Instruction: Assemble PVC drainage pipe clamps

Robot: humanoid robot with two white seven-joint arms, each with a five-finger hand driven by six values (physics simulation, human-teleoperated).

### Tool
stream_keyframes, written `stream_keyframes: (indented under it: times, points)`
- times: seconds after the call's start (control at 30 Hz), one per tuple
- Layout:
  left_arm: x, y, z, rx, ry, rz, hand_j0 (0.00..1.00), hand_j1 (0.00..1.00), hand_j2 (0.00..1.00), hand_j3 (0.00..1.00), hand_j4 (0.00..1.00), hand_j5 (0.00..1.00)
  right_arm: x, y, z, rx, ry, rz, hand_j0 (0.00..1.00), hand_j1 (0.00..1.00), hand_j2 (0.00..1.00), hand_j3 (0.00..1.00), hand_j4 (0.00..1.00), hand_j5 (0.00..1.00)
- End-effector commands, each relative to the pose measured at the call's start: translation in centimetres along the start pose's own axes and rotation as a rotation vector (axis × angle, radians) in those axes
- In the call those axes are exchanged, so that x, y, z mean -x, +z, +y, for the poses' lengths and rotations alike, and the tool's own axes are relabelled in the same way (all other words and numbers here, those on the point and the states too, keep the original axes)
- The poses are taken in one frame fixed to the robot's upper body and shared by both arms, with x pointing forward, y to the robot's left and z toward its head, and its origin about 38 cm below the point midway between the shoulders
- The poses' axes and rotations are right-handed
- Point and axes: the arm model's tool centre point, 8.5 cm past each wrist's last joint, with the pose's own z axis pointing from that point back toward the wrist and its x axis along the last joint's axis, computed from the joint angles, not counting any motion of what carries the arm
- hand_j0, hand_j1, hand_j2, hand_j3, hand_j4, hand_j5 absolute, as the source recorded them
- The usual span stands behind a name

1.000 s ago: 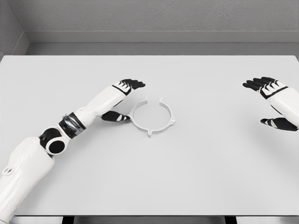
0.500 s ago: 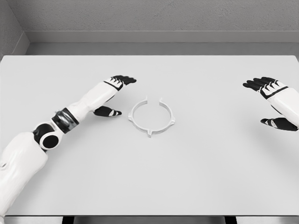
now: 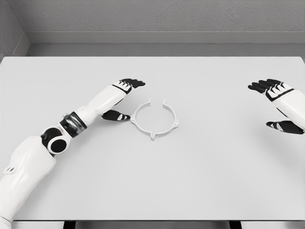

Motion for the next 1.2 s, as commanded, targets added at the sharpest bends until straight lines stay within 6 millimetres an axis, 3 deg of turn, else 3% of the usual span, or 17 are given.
stream_keyframes:
  times: [0.0,0.5,0.77,0.8,0.9,0.97,1.07,1.17]
  points:
    - [-0.1,-0.1,0.0,-0.006,0.005,-0.003,1.00,1.00,1.00,1.00,1.00,1.00,0.0,0.1,0.0,0.002,-0.007,0.001,1.00,1.00,1.00,1.00,1.00,1.00]
    - [-1.6,-1.4,-1.3,-0.012,0.032,-0.032,1.00,1.00,1.00,1.00,1.00,1.00,0.0,0.0,0.0,0.003,-0.006,-0.001,1.00,1.00,1.00,1.00,1.00,1.00]
    - [-1.0,-1.3,-0.5,-0.024,0.027,-0.019,1.00,1.00,1.00,1.00,1.00,1.00,0.0,0.0,0.0,0.002,-0.007,-0.001,1.00,1.00,1.00,1.00,1.00,1.00]
    - [-0.6,-1.0,0.0,-0.029,0.021,-0.011,1.00,1.00,1.00,1.00,1.00,1.00,0.0,0.1,0.0,0.003,-0.007,0.001,1.00,1.00,1.00,1.00,1.00,1.00]
    - [2.9,2.0,5.3,-0.017,-0.108,0.056,1.00,1.00,1.00,1.00,1.00,1.00,0.0,0.0,0.0,0.002,-0.006,0.000,1.00,1.00,1.00,1.00,1.00,1.00]
    - [4.9,4.8,8.6,0.003,-0.189,0.107,1.00,1.00,1.00,1.00,1.00,1.00,0.0,0.0,0.0,0.001,-0.006,-0.001,1.00,1.00,1.00,1.00,1.00,1.00]
    - [7.5,10.9,14.4,0.065,-0.336,0.213,1.00,1.00,1.00,1.00,1.00,1.00,0.0,0.0,0.0,0.001,-0.006,-0.001,1.00,1.00,1.00,1.00,1.00,1.00]
    - [8.2,12.4,15.7,0.058,-0.355,0.250,1.00,1.00,1.00,1.00,1.00,1.00,0.1,0.1,0.0,0.001,-0.006,0.001,1.00,1.00,1.00,1.00,1.00,1.00]
